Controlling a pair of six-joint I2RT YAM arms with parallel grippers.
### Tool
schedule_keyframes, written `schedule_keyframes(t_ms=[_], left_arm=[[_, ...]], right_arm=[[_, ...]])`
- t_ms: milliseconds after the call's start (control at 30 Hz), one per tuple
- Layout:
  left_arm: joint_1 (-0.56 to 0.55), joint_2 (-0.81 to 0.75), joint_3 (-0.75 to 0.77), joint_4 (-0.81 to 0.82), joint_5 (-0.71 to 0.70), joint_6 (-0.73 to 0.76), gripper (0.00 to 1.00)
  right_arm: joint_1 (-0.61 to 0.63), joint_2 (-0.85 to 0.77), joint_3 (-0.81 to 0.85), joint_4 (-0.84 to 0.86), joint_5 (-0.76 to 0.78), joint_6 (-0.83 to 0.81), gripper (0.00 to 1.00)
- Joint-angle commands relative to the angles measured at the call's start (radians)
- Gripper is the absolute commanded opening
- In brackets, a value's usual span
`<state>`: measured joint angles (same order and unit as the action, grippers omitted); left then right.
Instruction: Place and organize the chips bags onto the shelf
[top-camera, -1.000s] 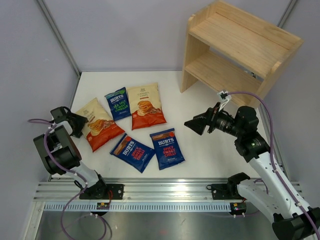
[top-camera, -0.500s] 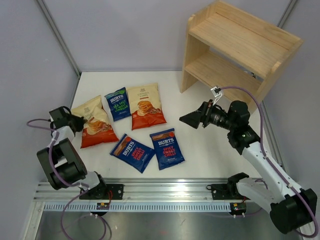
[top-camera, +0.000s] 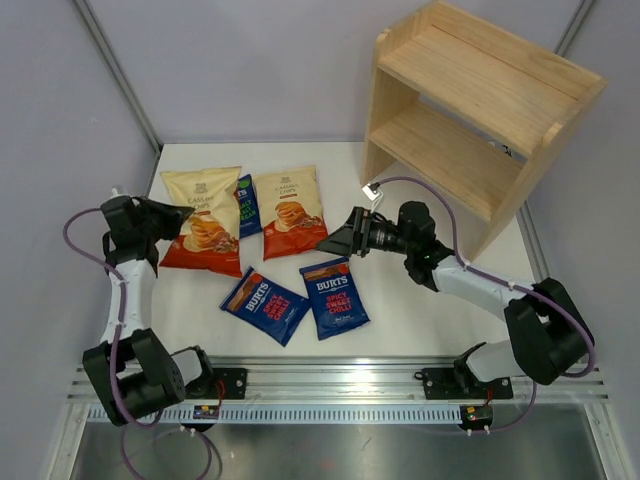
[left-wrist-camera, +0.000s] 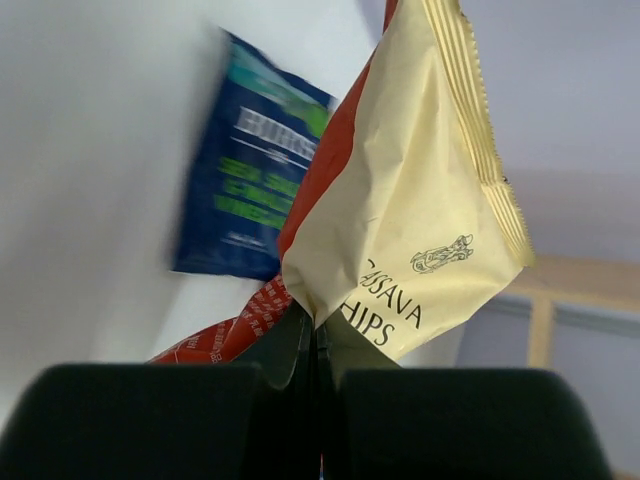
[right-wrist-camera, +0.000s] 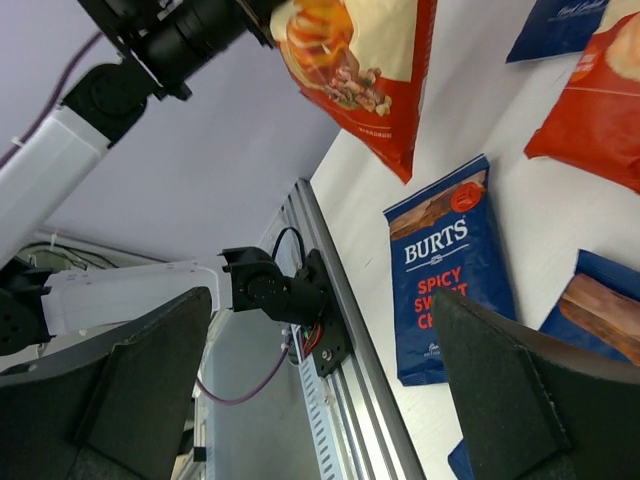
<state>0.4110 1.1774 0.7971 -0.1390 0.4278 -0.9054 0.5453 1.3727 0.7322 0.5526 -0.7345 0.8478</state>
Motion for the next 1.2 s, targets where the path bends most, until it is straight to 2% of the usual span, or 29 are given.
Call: schedule_keyframes(t_ms=[0,67,167,267,333,500,700,900,1033,1133,1167], left_arm=[[-0.116,-0.077,0.073,0.079,0.104,-0.114,0.00],[-0.217,-0.102,0.083,0.110,0.094,-0.183,0.00],[-0.344,-0.127,0.068,0.221,0.063,-0.321,0.00],[-0.453,-0.160,0.024,0.332,0.005,-0.476,0.00],[-0.535,-0.180,0.013,0.345,-0.070,-0.545,0.00],[-0.693,-0.222,0.031,0.345,-0.280,-0.615,0.00],[-0.822,-0.216,0.060,0.349,-0.406,-0.688,0.00],[-0.983,-0.234,0.030,0.368,-0.596,-0.757,0.00],[-1.072,-0.220,0.022,0.410,-0.658,-0.791,0.00],[-1.095,-0.197,0.030,0.424,-0.670,-0.797,0.00],[-1.095,-0.196,0.033,0.414,-0.664,-0.796,0.00]], right_arm=[[0.071,0.055,0.036,0.213,0.082,0.008,1.00],[0.125,0.084,0.044,0.222,0.165,-0.038,0.99],[0.177,0.132,0.053,0.282,0.198,-0.064,0.99],[0.188,0.160,0.015,0.393,0.234,-0.058,0.99],[0.189,0.166,-0.031,0.472,0.239,-0.070,0.99],[0.209,0.152,-0.135,0.616,0.244,-0.099,0.99],[0.219,0.048,-0.237,0.642,0.336,-0.181,0.99],[0.228,-0.017,-0.290,0.793,0.417,-0.190,0.99],[0.231,-0.026,-0.303,0.891,0.497,-0.168,0.90],[0.231,-0.032,-0.295,0.908,0.501,-0.156,0.70],[0.231,-0.043,-0.298,0.906,0.501,-0.154,0.57]])
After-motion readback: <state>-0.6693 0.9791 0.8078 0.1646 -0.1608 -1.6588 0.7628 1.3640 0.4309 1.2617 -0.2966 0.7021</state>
